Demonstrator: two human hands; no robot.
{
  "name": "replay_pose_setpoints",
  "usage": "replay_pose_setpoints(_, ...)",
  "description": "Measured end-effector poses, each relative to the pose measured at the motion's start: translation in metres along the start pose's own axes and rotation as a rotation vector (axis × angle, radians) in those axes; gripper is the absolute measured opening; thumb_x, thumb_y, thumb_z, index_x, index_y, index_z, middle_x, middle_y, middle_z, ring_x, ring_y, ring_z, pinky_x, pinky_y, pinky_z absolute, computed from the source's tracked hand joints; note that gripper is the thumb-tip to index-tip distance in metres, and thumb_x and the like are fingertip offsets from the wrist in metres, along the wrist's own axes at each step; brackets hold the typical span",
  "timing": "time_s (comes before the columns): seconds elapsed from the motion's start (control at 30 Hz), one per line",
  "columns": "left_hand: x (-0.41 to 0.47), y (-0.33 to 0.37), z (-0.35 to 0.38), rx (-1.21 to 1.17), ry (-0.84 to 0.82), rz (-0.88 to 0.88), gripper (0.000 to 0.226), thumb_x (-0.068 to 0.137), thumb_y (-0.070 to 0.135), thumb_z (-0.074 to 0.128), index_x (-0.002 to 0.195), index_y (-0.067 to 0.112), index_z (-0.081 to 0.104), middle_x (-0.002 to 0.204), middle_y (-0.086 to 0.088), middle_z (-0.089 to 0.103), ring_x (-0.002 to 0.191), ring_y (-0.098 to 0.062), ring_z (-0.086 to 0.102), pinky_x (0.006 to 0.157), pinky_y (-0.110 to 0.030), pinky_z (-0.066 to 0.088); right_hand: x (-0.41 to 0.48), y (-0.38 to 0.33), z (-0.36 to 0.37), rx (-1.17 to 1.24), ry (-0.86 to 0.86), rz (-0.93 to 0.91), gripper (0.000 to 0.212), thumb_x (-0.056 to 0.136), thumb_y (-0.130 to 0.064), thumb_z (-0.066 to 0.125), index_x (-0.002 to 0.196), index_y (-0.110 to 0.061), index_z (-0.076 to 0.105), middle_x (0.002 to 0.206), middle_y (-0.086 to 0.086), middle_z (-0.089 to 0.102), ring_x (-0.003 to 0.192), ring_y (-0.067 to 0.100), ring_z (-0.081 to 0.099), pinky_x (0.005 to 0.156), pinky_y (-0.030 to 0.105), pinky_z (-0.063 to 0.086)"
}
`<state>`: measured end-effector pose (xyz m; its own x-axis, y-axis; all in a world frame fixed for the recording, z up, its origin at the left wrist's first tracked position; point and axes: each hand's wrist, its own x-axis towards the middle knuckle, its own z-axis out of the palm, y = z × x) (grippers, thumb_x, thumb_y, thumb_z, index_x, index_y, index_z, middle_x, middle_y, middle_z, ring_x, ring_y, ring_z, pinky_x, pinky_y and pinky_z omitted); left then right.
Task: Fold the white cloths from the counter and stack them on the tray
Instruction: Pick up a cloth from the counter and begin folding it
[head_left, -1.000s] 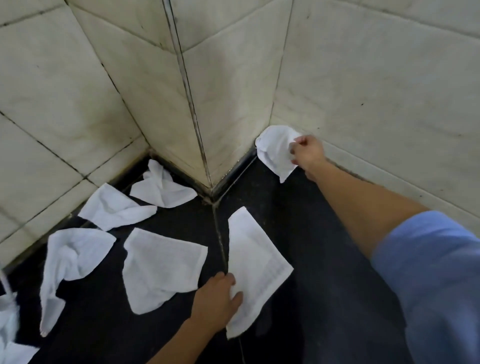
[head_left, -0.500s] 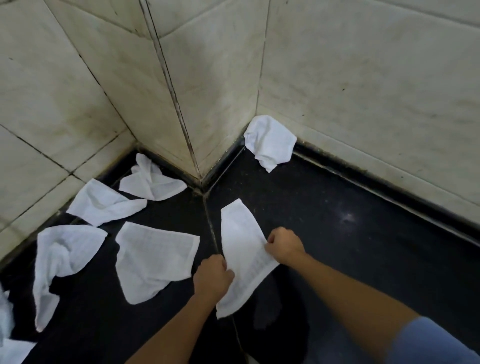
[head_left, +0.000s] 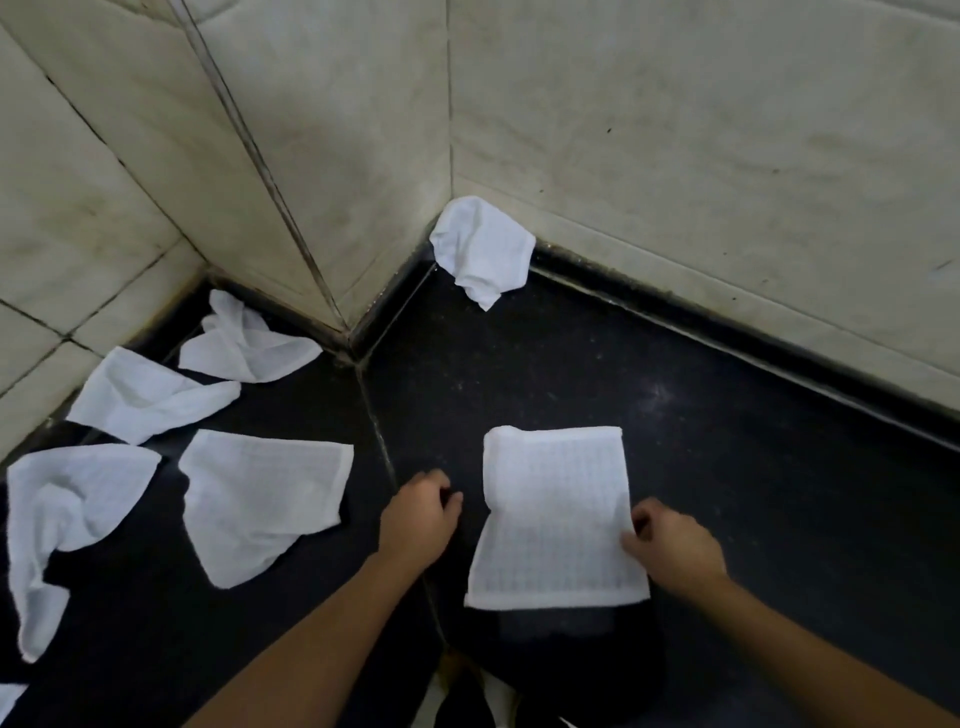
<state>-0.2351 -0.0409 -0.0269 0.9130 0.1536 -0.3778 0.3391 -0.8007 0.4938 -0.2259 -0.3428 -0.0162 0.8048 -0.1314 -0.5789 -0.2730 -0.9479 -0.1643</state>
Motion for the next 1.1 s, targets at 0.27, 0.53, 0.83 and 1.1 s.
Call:
replay_pose_setpoints(0.27,0.067,0.066,0.017,0.176,-0.114,-0.109,0.018,0.083,0.028,0.064,0.097,0.018,0.060,0.101,-0.002,0.063,0.086,-0.021,0.061,0.072,-0.033,0.052,0.025,-0.029,-0.010,0.067,0.108,0.070,0.036,0.088,-0.035,0.062,0.119,-0.023,0.049,0.099,0.000,0.064,0.075,0.015,0.056,0.061,0.029,0.045)
replay_pose_setpoints(0.53,0.067,0.060,0.007,0.297,0.191,0.027,0.041,0.085,0.017,0.065,0.123,0.018,0.048,0.120,-0.006,0.050,0.100,-0.021,0.057,0.074,-0.032,0.053,0.023,-0.017,-0.010,0.164,0.240,-0.054,0.031,0.090,-0.030,0.059,0.118,-0.026,0.048,0.112,-0.001,0.058,0.093,0.020,0.060,0.073,0.035,0.051)
replay_pose_setpoints(0.83,-0.046,0.010,0.052,0.389,-0.104,0.495,0.019,0.075,0.028,0.070,0.088,0.015,0.061,0.095,-0.001,0.056,0.085,-0.019,0.057,0.061,-0.028,0.047,-0.042,0.005,0.028,-0.449,0.092,-0.568,0.043,0.045,-0.026,0.083,0.083,-0.018,0.064,0.078,0.000,0.061,0.072,0.019,0.060,0.042,0.030,0.043)
replay_pose_setpoints(1.1,-0.077,0.014,0.062,0.520,-0.035,0.539,0.051,0.065,0.067,0.053,0.090,0.022,0.056,0.089,0.002,0.055,0.079,-0.018,0.052,0.060,-0.031,0.046,-0.041,0.018,0.033,-0.228,0.319,-0.643,0.016,0.066,-0.026,0.070,0.072,-0.018,0.058,0.075,-0.002,0.055,0.066,0.017,0.057,0.036,0.029,0.042)
